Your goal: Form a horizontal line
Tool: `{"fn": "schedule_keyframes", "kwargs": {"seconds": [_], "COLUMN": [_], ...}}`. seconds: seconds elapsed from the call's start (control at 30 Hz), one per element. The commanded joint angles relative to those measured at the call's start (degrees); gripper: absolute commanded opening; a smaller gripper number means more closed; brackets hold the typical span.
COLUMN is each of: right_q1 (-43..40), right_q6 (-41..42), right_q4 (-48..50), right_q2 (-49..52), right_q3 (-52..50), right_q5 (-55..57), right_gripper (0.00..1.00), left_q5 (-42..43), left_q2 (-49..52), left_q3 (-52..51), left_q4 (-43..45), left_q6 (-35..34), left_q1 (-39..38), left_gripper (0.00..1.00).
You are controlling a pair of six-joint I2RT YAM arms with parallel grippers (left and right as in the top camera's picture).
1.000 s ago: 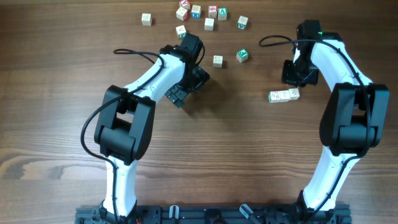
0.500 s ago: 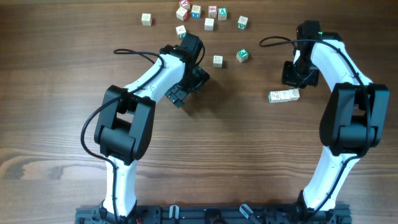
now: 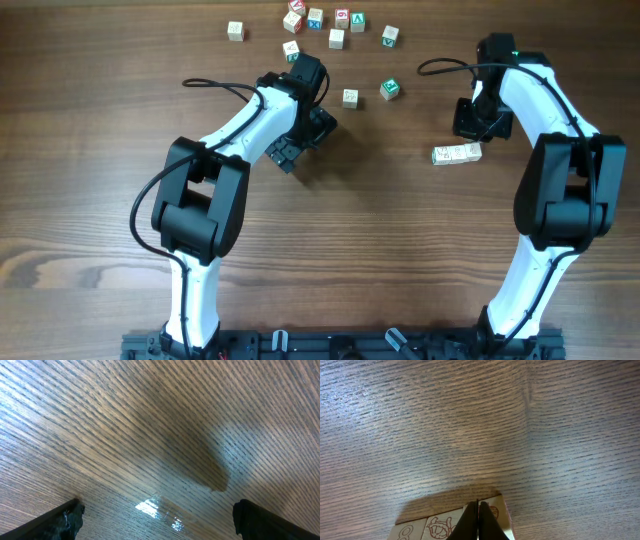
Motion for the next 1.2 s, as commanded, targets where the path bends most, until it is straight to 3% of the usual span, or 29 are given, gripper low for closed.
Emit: {"fn": "schedule_keyframes", "kwargs": {"seconds": [0.0, 0.17, 1.17], "right_q1": [0.11, -0.33, -0.5], "right_q6": [0.83, 1.09, 1.27], "right_q4": [1.62, 4.83, -0.68], "right_q2": [0.85, 0.85, 0.85], "right_q3": [-0.35, -0.33, -0.35], "right_q5": [1.05, 2.08, -2.93], "right_gripper": [0.04, 0.04, 0.04], "left_q5": [-1.03, -1.03, -1.22], "left_q2": [-0.07, -0.07, -0.07], "left_q3": [-1.25, -1.25, -1.25], "left_q4": [0.74, 0.72, 0.72], "left_q6": [-0.11, -0.11, -0.13], "left_q1": [-0.07, -0.07, -0.07], "left_gripper": [1.0, 1.0, 1.0]}}
